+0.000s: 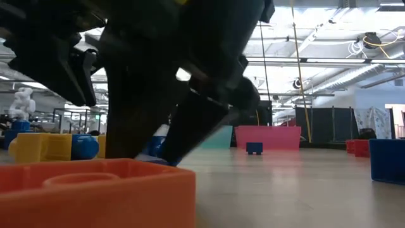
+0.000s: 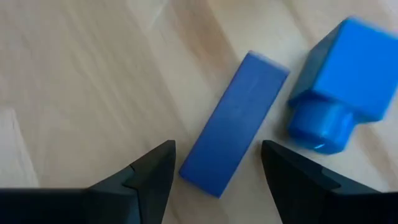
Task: Sort blocks by size
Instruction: Put the dark blue block into the transparent bin
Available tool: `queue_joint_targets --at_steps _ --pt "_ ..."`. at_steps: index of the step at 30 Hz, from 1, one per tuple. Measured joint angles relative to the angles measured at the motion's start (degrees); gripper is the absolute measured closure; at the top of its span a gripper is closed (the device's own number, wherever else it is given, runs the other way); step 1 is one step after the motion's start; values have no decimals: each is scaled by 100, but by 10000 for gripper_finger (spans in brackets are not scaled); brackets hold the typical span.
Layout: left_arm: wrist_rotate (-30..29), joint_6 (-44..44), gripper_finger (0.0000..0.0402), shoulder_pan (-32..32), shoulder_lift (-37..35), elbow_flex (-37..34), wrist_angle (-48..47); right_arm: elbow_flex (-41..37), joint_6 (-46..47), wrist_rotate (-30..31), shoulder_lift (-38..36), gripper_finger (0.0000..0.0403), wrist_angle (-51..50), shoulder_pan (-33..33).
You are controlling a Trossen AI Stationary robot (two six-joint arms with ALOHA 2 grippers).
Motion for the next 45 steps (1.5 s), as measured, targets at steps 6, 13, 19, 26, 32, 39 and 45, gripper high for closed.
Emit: queue_joint_targets --at_steps 6,13,19,26,32,39,45 --pt "-180 995 300 0 -7 -2 518 1 -71 143 1 201 -112 -14" --pt "-92 1290 248 -7 -9 -2 871 -90 -212 126 -6 290 -281 -9" --pt "275 1205 196 -17 -4 -2 1216 -92 -784 327 -11 322 -306 -4" --pt "298 1123 174 -110 139 -2 1311 -114 -1329 1204 -38 312 -353 62" --pt "221 1127 173 -125 436 -2 1429 -109 -1528 1801 -41 313 -337 79" --pt "129 1324 173 -125 878 -2 1892 -101 -1849 2100 -46 313 -54 48" --pt "67 1469 173 -125 1061 -2 1993 -96 -2068 2203 -48 313 150 39"
